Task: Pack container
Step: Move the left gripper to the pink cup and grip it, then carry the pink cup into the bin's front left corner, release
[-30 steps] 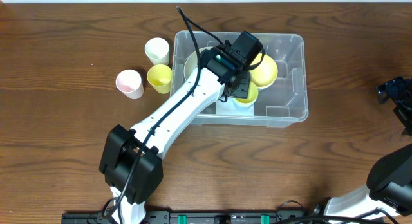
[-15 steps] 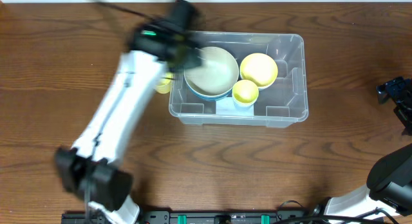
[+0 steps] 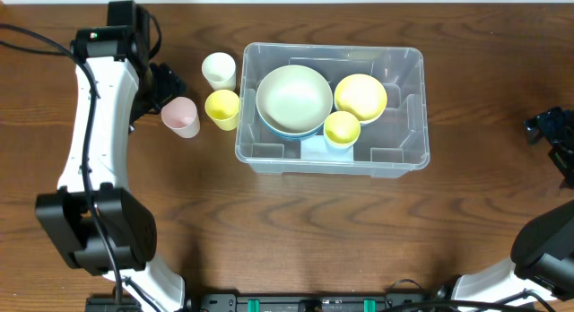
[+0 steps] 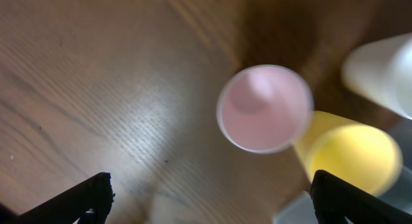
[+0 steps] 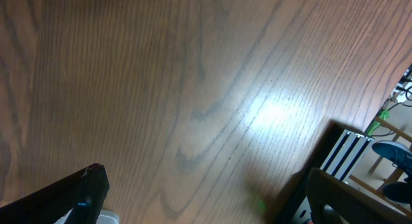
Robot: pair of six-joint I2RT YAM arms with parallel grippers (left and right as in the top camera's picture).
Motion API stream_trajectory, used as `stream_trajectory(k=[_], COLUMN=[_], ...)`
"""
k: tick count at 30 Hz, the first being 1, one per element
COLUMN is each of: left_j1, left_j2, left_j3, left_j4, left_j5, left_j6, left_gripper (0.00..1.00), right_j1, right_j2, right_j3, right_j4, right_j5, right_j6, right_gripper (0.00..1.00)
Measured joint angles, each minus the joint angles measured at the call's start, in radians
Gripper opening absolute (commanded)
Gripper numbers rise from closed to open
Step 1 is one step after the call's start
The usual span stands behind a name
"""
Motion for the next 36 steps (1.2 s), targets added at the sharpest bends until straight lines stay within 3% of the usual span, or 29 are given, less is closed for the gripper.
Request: stream_trajectory(k=[9, 29, 30, 33, 36], left_j1=[0.067, 0.066, 0.066, 0.066, 0.066], left_j2=[0.069, 0.237, 0.246, 0.252, 0.252], left_j3=[-0.065, -0.085, -0.088, -0.092, -0.092], left_j4=[0.054, 0.109, 0.109, 0.109, 0.109], left_j5=[0.026, 0.074, 0.074, 0.074, 0.077], left_j6=[0.029, 0.155, 0.155, 0.155, 0.159], left_gripper=[0.98, 0.99, 0.93, 0.42, 0.19], right_j1=[0.0, 0.0, 0.0, 0.0, 0.0], right_j2=[0.0, 0.0, 0.0, 0.0, 0.0], right_j3=[0.0, 0.0, 0.0, 0.0, 0.0], right_j4=[0.0, 0.0, 0.0, 0.0, 0.0], right_j5=[0.0, 0.0, 0.0, 0.0, 0.0], right_j6=[0.0, 0.0, 0.0, 0.0, 0.0], right_gripper=[0.99, 0.99, 0.99, 0.99, 0.99])
